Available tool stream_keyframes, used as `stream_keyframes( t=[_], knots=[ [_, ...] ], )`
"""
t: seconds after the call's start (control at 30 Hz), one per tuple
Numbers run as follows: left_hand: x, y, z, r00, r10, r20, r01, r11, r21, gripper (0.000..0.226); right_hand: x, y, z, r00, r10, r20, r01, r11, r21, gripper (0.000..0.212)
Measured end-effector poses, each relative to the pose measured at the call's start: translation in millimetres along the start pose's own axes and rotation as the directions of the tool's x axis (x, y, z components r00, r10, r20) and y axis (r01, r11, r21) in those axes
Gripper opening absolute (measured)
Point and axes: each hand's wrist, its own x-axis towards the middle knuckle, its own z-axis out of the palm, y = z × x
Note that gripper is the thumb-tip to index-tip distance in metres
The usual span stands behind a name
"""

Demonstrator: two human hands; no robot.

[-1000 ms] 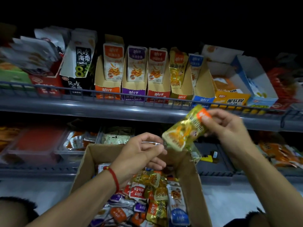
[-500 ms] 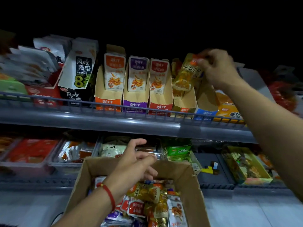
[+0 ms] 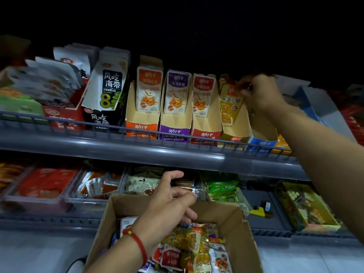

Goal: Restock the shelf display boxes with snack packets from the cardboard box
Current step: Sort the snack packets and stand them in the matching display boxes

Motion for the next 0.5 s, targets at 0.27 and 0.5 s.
stream_keyframes(
  t=[0.27,0.5],
  knots=[
    [-1,0,0,1.0,-0.001,-0.01,0.001,0.999,0.032,0.053,5,2,8,0.994,-0.068,-0.083,0.054,0.985,-0.162,0.031],
    [-6,-4,4,1.0,-0.007,0.001,0.007,0.979,0.203,0.039,-29,0,-8,0.95,-0.238,-0.201,0.19,0.954,-0.23,0.025]
  ],
)
